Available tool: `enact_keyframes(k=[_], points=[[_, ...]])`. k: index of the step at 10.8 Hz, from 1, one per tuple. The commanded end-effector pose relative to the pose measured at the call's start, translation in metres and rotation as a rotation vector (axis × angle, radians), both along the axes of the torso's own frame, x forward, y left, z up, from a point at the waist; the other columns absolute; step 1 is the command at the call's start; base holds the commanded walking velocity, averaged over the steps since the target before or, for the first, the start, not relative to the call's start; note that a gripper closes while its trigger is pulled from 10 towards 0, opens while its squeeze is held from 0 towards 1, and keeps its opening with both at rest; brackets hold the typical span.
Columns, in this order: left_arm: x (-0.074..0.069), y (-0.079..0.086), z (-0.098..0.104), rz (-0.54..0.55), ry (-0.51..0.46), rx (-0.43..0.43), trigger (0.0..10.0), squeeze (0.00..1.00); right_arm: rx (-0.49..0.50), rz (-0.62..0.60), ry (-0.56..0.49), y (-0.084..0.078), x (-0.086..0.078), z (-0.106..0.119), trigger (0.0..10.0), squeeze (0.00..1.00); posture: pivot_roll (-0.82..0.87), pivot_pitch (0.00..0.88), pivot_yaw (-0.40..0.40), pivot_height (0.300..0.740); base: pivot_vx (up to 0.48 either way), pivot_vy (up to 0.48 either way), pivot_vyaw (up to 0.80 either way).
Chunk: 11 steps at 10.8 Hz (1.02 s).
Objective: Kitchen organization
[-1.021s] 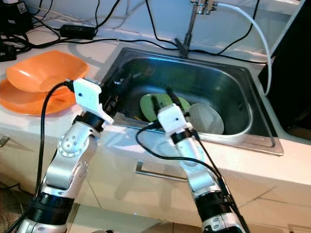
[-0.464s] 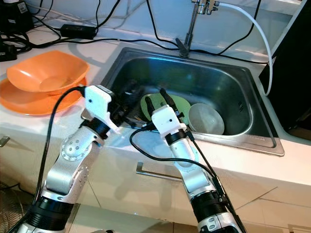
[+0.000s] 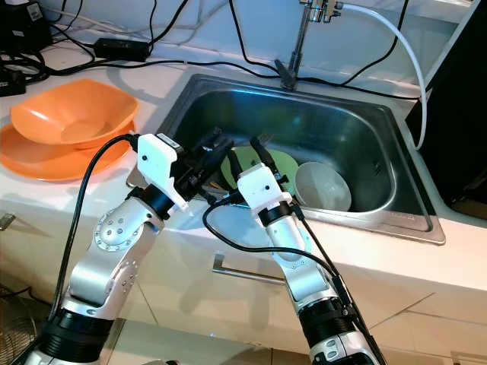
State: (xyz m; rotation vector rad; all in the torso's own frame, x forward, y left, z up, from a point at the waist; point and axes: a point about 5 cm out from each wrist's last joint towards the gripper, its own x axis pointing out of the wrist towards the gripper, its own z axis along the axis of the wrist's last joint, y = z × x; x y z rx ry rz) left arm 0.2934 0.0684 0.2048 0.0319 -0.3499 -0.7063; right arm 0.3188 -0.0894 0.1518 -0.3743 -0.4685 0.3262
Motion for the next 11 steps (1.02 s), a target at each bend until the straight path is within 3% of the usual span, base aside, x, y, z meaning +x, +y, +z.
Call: enact_keyframes(k=[1,5,6,7,11], points=[[-0.006,-0.007,-0.001,-0.056,0.008,0.014,10.0,0.00,0.012,-0.007,-0.008,-0.001,0.003,0.004,10.0,0.00,0.15,0.080,-0.039,0.740,0.000,0.000,0.00],[-0.009,-0.008,-0.006,-0.107,0.056,0.051,10.0,0.00,0.015,-0.009,-0.013,-0.001,0.004,0.005,10.0,0.00,0.15,0.079,-0.036,0.740,0.000,0.000,0.00],[-0.008,-0.008,-0.006,-0.107,0.055,0.052,10.0,0.00,0.016,-0.007,-0.012,-0.001,0.003,0.004,7.3,0.00,0.15,0.078,-0.036,0.740,0.000,0.000,0.00],[-0.008,-0.008,-0.005,-0.104,0.051,0.053,10.0,0.00,0.019,0.001,-0.010,0.000,0.003,0.004,0.0,0.00,0.15,0.078,-0.035,0.740,0.000,0.000,0.00],[-0.002,0.000,0.005,-0.025,-0.008,0.043,10.0,0.00,0.013,-0.007,-0.002,-0.002,0.003,0.002,0.0,0.00,0.15,0.077,-0.037,0.740,0.000,0.000,0.00]])
